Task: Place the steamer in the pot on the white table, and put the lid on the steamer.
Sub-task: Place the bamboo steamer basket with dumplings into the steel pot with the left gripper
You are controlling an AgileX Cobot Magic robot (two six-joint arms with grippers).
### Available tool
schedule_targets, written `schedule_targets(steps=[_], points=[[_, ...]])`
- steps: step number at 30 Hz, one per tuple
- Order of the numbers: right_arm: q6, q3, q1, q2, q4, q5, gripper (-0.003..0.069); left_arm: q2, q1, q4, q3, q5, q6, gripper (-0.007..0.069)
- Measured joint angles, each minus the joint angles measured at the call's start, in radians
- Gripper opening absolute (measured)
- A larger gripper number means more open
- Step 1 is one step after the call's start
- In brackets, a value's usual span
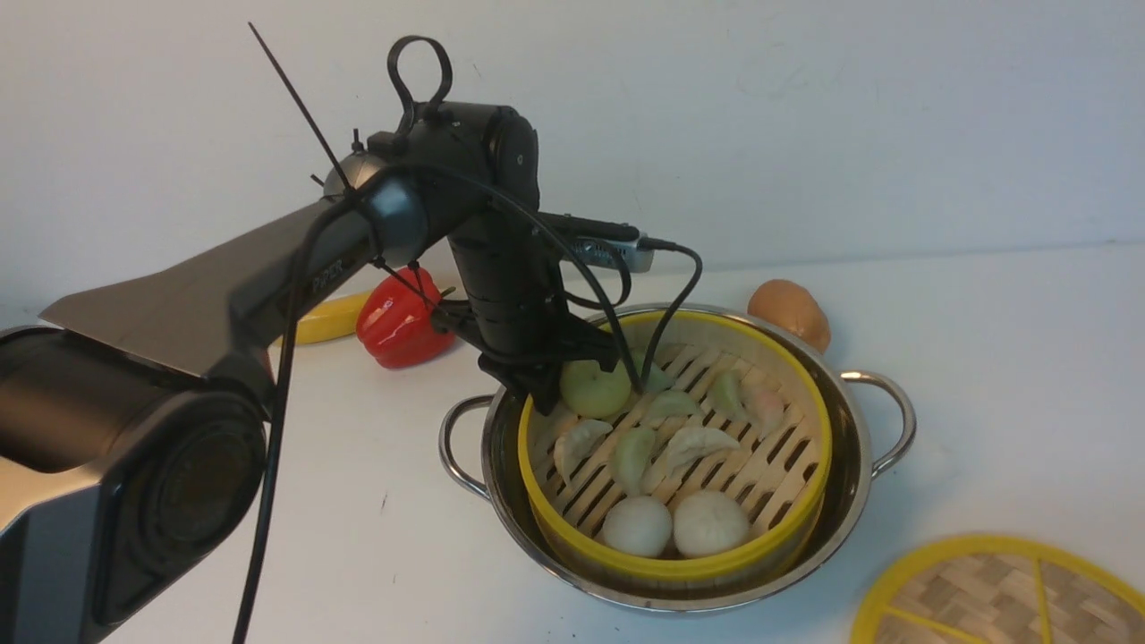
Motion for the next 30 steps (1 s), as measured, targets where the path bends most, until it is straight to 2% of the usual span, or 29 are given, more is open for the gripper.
schedule_targets(steps=[12,20,25,30], points=[[0.0,0.0,0.0,0.0,0.0,0.0,0.0244,0.001,0.0,0.005,0.0,0.0,0.0,0.0066],[0.0,0.0,0.0,0.0,0.0,0.0,0.0244,0.001,0.0,-0.007,-0.008,-0.002,0.0,0.0171],[0.0,0.0,0.0,0.0,0.0,0.0,0.0244,0.001,0.0,-0.015,-0.008,-0.002,0.0,0.0264],[0.0,0.0,0.0,0.0,0.0,0.0,0.0244,0.001,0.0,-0.014,-0.024,0.0,0.0,0.0298]])
